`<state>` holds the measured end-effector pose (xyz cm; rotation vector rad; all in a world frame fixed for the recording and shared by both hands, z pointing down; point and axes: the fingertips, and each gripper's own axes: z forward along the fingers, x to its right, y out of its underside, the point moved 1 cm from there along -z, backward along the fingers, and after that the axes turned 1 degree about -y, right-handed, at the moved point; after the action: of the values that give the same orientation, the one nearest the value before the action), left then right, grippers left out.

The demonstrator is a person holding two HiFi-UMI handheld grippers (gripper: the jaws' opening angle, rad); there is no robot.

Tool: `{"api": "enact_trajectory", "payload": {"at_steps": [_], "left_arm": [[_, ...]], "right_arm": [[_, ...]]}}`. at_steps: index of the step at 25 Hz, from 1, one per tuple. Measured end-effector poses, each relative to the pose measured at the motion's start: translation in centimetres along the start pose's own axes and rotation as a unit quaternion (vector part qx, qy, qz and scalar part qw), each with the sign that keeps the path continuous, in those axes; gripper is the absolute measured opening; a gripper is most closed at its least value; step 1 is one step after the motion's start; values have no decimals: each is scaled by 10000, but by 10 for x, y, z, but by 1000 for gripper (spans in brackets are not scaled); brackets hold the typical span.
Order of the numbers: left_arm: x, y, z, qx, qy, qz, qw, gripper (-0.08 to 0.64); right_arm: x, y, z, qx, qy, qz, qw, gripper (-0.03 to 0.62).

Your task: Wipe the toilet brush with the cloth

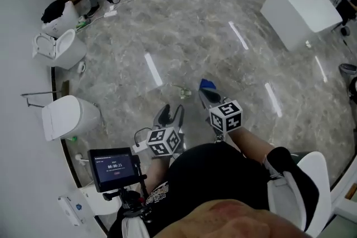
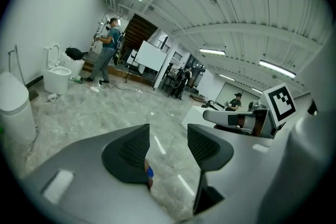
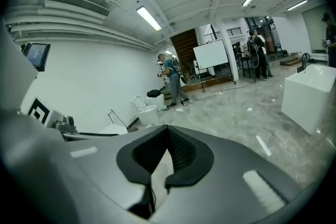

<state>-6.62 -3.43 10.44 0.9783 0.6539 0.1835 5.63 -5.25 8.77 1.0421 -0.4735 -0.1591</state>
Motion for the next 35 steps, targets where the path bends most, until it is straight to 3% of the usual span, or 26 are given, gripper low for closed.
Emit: {"api": "enact_trajectory", "payload": {"at_steps": [5, 9, 13, 20, 27, 35], "left_arm": [[-10, -40, -43, 497, -31, 383, 9980, 217], [-29, -36, -94, 567, 119, 575, 9967, 212], [-25, -45, -92, 642, 60, 736, 9952, 207], [-30, -61, -96, 851, -241, 760, 9932, 207], [-16, -59, -94, 877, -161, 937, 9916, 204], [-11, -44, -90, 666, -27, 770, 9948, 184]], "right_arm": [[-41, -22, -14, 485, -26, -13, 9988, 0], [-101, -14, -24, 727, -59, 180, 9972, 2], [-101, -30, -28, 888, -121, 50, 9960, 2], [-99, -26, -34, 889, -17, 67, 9960, 1], [-107, -20, -33, 875, 36, 86, 9961, 2], [-101, 1, -36, 616, 58, 414, 9972, 0]]}}
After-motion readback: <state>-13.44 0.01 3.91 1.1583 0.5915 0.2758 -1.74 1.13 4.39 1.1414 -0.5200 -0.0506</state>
